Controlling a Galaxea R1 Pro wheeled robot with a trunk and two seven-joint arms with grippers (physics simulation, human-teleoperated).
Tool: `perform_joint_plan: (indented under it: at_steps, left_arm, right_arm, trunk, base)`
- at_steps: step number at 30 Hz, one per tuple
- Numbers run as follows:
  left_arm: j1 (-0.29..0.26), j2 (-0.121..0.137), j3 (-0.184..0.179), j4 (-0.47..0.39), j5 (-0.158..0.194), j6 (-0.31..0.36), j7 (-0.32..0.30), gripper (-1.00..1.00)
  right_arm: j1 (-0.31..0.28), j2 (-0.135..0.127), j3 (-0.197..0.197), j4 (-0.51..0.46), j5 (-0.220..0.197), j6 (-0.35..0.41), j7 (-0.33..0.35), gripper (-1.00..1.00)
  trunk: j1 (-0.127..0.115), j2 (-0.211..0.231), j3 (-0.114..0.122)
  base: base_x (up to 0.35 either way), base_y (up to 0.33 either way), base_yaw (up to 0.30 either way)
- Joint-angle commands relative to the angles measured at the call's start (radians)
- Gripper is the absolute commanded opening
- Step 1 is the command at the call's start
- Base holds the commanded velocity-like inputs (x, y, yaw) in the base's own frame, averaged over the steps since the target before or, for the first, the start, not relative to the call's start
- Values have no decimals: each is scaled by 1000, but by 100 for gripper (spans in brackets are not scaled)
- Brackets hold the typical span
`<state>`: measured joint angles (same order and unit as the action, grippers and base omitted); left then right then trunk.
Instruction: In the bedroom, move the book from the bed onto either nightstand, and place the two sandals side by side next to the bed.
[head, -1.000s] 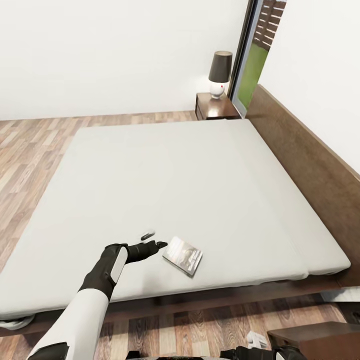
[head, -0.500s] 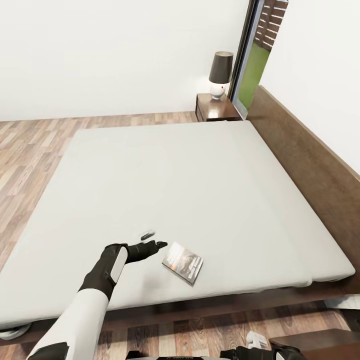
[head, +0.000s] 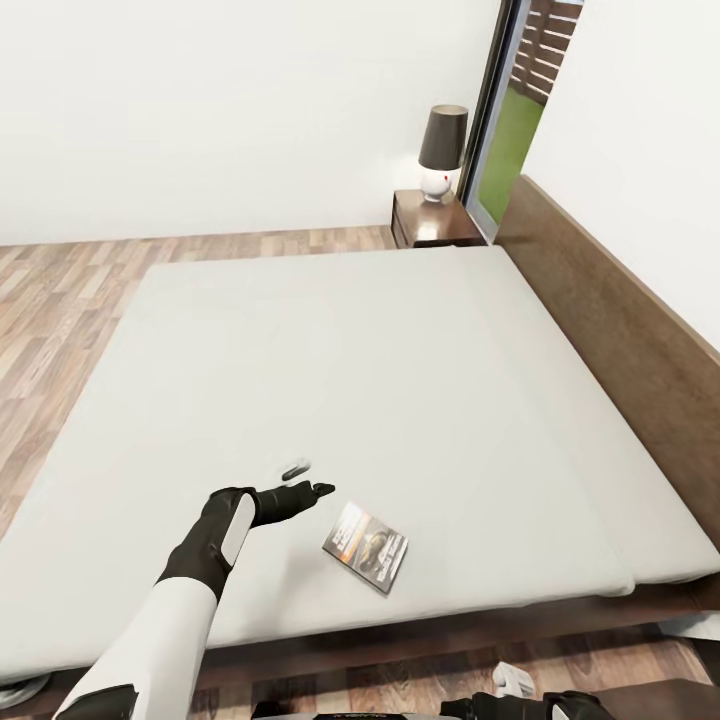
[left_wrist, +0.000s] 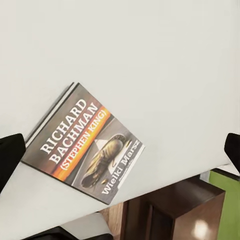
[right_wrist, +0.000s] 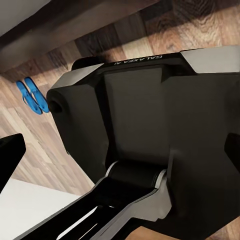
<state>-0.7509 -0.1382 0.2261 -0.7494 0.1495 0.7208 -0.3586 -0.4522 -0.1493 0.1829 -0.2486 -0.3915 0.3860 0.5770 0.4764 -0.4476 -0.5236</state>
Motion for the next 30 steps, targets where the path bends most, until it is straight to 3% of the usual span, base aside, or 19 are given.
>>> perform_joint_plan:
  at_steps: [1, 27, 30]
  left_arm:
    - [-1, -1, 6, -1, 3, 8, -2, 100]
    - [-1, -1, 6, -2, 3, 8, 0, 100]
    - [-1, -1, 6, -2, 4, 8, 0, 100]
  right_arm:
    - [0, -1, 7, -1, -10, 6, 0, 100]
    - [0, -1, 7, -1, -10, 7, 0, 100]
    - [0, -1, 7, -1, -10, 6, 0, 100]
  trunk:
    - [1, -1, -1]
    - [1, -1, -1]
    - [12, -22, -11]
  base:
    - [13, 0, 0]
    - [21, -23, 0]
    - [0, 0, 0]
